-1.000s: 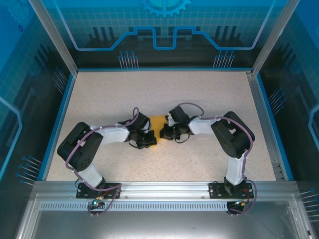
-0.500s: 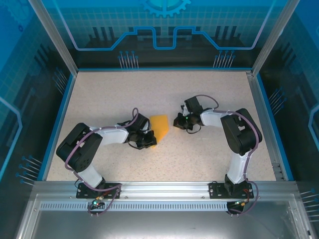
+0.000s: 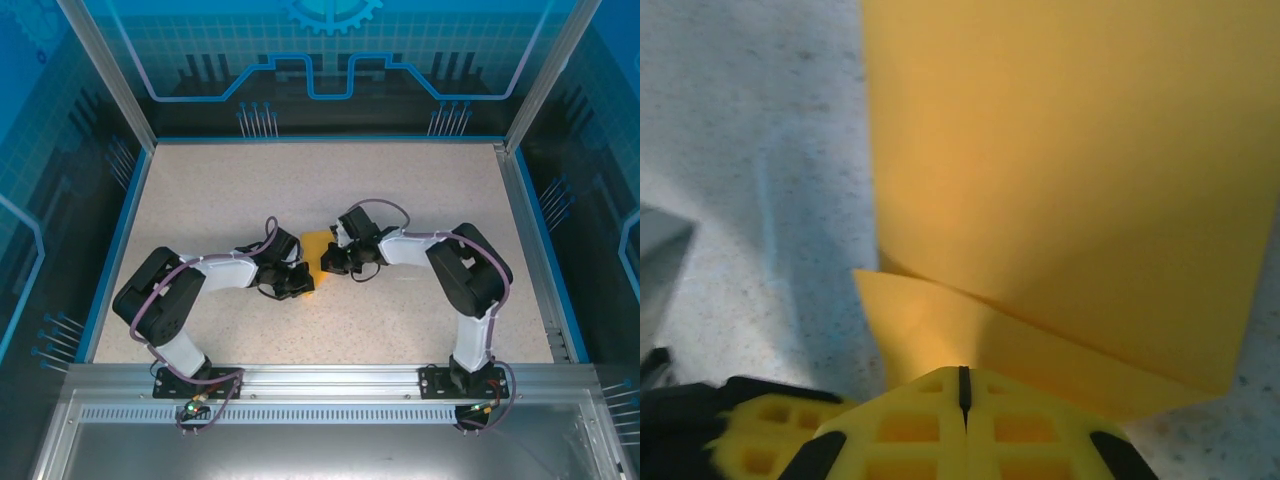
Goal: Fold a paper plane with a square sheet of paper (pick it up from the middle)
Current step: Third fold the triangle at the center of the table.
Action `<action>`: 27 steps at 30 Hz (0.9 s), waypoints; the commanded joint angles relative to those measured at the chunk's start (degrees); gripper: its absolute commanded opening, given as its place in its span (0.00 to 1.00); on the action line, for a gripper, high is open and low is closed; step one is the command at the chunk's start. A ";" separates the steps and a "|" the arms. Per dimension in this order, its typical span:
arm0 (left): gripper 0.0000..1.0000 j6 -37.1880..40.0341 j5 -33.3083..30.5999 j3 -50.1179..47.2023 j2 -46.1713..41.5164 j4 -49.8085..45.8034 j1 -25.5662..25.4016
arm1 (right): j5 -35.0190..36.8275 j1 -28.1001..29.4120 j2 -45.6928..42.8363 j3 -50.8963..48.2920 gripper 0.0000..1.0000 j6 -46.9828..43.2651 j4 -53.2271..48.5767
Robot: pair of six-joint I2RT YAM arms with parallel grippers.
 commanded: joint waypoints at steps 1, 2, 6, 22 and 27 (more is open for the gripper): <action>0.00 1.23 -3.84 -1.59 0.38 -6.84 -0.42 | -1.41 -0.21 2.67 1.07 0.02 1.28 -0.73; 0.00 1.46 -3.75 -1.46 0.31 -6.39 -0.38 | -1.48 -0.35 3.37 0.99 0.02 1.25 -1.13; 0.00 2.47 -2.37 -0.15 -1.29 -3.88 -0.42 | -0.72 -0.57 4.72 0.58 0.02 1.08 -2.76; 0.02 4.53 -4.73 6.04 3.83 -3.37 -0.29 | 0.25 -0.91 6.74 0.99 0.01 1.27 -4.82; 0.02 4.97 -4.52 3.89 4.23 -3.63 -0.33 | 0.35 -1.26 7.01 0.83 0.01 1.44 -5.22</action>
